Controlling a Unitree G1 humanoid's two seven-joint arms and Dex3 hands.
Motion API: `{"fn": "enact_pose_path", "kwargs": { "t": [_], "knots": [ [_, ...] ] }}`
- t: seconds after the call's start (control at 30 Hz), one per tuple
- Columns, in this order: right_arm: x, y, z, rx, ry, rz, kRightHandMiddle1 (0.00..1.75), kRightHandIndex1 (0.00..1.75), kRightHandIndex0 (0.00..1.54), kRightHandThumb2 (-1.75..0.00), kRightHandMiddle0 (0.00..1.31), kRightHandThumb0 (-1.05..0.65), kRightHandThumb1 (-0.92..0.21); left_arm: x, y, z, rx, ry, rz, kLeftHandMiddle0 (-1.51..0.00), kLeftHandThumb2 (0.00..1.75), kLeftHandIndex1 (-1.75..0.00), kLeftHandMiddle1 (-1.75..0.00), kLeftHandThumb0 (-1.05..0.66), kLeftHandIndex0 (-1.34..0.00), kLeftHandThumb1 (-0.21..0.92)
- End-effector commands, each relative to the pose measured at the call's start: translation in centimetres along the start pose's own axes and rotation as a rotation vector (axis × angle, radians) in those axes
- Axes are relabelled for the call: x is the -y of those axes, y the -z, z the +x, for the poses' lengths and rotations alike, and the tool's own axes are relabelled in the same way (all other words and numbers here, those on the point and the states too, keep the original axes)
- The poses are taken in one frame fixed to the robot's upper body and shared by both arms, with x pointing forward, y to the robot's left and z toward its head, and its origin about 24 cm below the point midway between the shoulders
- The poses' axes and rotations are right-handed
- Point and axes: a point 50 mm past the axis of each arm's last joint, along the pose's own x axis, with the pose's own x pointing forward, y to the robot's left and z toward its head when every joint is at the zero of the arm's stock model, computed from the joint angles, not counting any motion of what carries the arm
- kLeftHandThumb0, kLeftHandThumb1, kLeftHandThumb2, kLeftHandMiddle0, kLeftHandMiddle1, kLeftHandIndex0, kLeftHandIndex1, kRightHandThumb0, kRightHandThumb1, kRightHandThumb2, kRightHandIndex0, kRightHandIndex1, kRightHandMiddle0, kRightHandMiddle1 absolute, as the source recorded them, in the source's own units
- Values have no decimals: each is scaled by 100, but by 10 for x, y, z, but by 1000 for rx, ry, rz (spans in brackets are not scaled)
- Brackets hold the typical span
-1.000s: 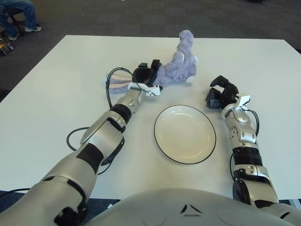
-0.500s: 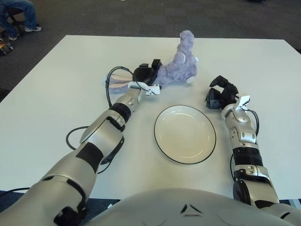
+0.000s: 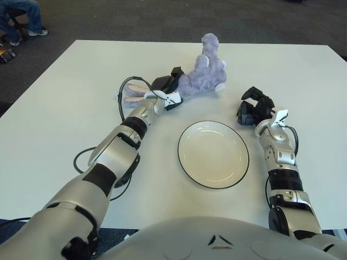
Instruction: Put the doll into the plate.
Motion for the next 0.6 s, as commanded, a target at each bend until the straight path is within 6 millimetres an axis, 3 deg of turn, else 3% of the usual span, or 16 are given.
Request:
{"fn": "enact_pose_path", "kwargs": {
  "t": [0.0, 0.57],
  "knots": [
    [4, 5, -3, -31, 4, -11, 175, 170, 89, -171, 66, -1, 4, 41, 19, -21, -87, 207, -4, -89, 162, -175, -157, 0, -64, 0],
    [4, 5, -2, -37, -4, -14, 175, 171, 89, -172, 67, -1, 5, 36, 26, -19, -213, 219, -26, -91, 163, -175, -153, 0, -67, -2]
  ]
}}
